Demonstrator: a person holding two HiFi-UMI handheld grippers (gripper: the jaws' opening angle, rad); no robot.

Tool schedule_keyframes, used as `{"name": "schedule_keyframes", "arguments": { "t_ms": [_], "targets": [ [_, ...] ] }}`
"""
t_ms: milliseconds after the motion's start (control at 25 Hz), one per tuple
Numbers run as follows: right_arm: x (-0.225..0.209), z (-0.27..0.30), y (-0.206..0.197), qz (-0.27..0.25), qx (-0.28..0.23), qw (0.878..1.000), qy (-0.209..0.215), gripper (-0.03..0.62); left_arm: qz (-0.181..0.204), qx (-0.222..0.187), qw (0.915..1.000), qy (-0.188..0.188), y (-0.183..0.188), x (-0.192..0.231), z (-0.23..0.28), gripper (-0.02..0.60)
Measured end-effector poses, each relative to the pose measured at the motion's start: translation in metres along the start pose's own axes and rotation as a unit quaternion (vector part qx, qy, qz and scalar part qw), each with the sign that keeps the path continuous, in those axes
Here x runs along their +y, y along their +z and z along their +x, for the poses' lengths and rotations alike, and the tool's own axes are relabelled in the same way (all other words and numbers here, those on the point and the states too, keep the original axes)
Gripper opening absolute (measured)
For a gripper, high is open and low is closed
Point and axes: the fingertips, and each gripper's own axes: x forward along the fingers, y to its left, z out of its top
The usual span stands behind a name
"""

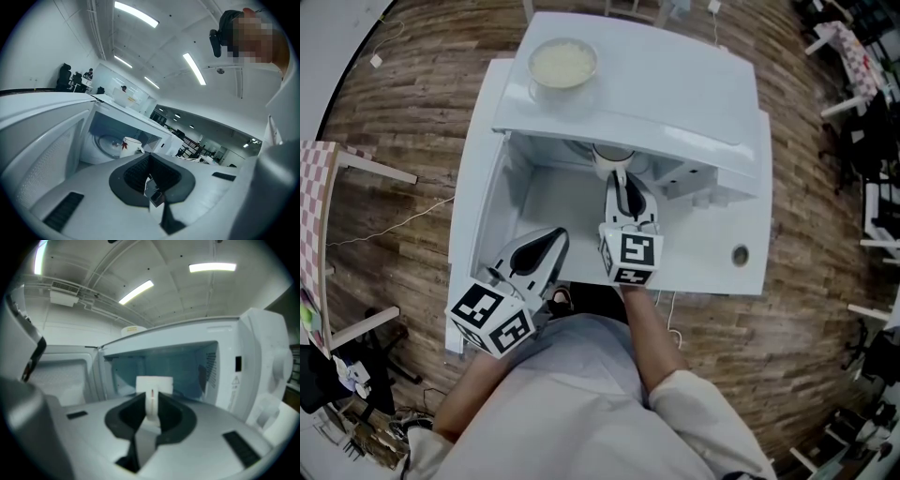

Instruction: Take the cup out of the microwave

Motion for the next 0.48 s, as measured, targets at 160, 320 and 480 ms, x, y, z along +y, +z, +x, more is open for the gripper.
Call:
{"name": "schedule_keyframes", "arguments": {
  "t_ms": [160, 320, 480],
  "targets": [
    [0.004, -0.011, 0.002, 0.000, -0.003, 1.000, 0.005, 0.069, 0.002, -0.001, 1.0000, -0.006, -0.003, -0.010, -0.003, 0.009],
    [0.008, -0.021, 0.007, -0.001, -0.009, 1.000, 0.008, 0.069, 0.006, -0.003, 0.9999, -0.013, -0.004, -0.016, -0.008, 0.009],
    [0.014, -0.029, 0.009, -0.002, -0.013, 1.000, 0.012, 0.069, 0.005, -0.006, 0.9999, -0.013, -0.005, -0.018, -0.015, 0.010]
  ]
}}
